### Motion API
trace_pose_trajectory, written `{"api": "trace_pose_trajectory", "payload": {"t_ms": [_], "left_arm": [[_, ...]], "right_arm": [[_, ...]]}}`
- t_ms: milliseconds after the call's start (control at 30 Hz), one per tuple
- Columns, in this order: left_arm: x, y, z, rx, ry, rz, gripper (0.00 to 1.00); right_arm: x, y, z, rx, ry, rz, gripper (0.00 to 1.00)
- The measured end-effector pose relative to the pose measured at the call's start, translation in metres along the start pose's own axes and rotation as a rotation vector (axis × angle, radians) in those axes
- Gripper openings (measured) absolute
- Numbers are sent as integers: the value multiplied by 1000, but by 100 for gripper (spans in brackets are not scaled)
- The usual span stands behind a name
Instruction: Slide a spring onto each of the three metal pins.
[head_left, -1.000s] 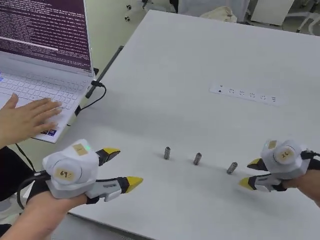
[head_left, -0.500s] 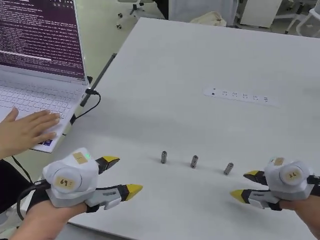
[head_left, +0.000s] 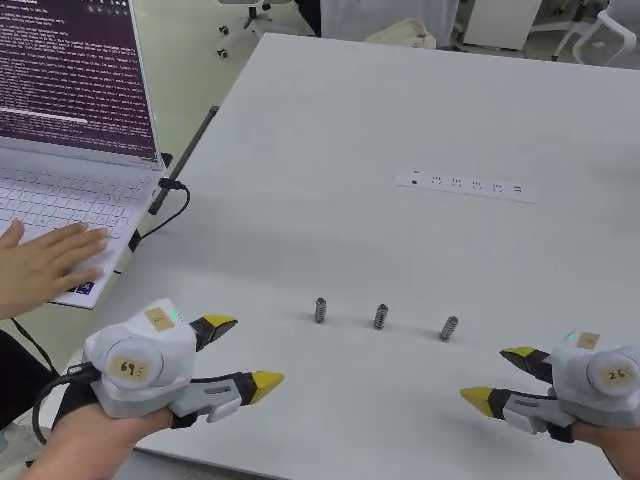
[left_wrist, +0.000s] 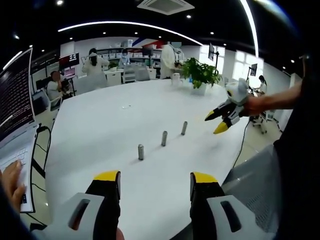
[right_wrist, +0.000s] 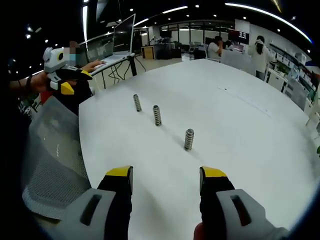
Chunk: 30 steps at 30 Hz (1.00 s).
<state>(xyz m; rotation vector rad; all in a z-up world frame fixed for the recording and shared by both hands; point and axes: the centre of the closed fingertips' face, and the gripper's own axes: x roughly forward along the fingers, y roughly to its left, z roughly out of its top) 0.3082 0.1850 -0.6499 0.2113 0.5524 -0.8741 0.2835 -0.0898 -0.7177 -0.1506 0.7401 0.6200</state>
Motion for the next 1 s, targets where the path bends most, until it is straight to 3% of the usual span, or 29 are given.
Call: {"api": "trace_pose_trajectory", "payload": {"t_ms": [567, 1000], "left_arm": [[7, -13, -1, 9, -4, -33, 53], [6, -17, -3, 8, -4, -34, 58]], "right_arm": [[-23, 20, -20, 35, -17, -61, 67], [-24, 26, -20, 31, -24, -65, 70]]}}
